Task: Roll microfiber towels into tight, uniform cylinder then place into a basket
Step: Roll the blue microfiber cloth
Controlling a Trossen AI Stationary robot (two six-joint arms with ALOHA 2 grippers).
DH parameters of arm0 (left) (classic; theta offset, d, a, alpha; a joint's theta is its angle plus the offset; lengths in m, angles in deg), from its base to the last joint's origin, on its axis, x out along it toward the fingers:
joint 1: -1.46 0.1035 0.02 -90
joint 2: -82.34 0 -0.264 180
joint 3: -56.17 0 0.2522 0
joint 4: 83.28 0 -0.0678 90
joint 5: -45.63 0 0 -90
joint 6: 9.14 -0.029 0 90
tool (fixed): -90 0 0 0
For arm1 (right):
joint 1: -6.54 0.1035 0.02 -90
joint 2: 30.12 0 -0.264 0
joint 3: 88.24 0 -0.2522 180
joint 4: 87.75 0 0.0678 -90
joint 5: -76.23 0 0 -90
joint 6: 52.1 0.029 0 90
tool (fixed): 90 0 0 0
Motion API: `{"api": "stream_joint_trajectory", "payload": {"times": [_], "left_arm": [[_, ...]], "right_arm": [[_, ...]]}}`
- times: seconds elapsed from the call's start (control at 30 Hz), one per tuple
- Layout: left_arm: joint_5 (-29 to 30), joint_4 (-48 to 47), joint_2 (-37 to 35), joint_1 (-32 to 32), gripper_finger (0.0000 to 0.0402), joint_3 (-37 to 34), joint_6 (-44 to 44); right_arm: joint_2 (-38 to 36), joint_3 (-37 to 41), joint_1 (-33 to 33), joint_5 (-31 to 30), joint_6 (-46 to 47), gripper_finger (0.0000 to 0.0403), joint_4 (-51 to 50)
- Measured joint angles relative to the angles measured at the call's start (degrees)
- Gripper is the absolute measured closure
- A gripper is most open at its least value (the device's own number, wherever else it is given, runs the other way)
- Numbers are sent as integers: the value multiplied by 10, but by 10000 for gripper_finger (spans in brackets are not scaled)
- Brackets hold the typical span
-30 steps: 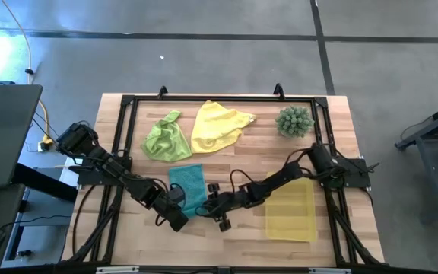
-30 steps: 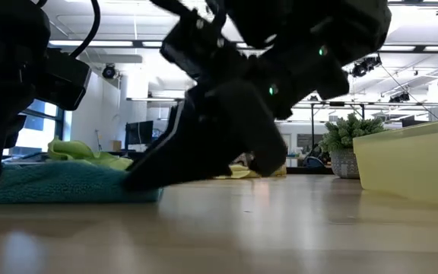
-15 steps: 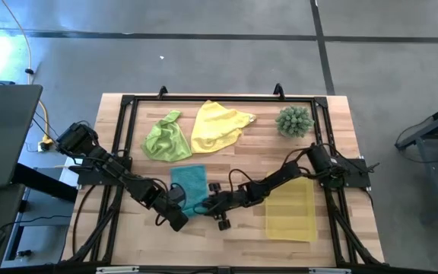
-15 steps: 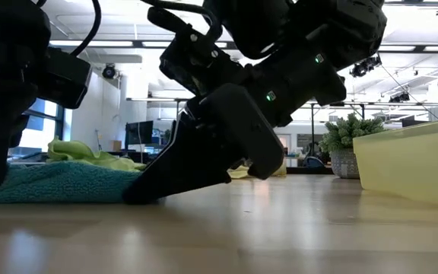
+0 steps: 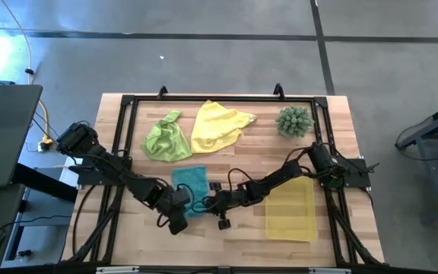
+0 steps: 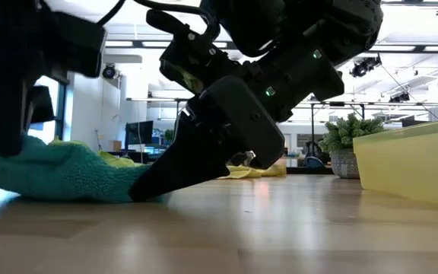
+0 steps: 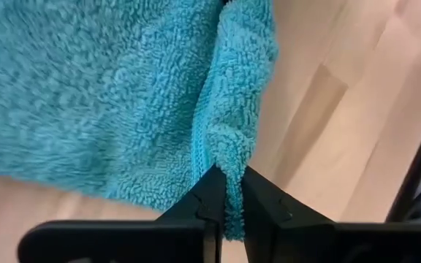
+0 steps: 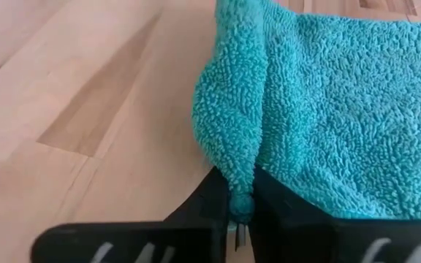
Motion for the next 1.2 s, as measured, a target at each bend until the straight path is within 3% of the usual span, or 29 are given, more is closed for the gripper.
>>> {"api": "stream_joint_trajectory", "payload": {"times": [0.17,0.43,0.77,1.0,1.2], "left_arm": [[-22,-143,0,12,343,56,-87],[-25,-252,0,19,264,63,-144],[-22,-151,-5,-23,249,64,-193],[145,-126,11,-60,243,62,-258],[144,-116,34,-65,222,62,-281]], "right_arm": [[1,1,0,1,31,393,0],[1,1,0,6,71,392,0],[1,2,-11,57,191,391,-3],[1,2,-16,77,256,391,-6],[1,2,-15,78,256,391,-6]]}}
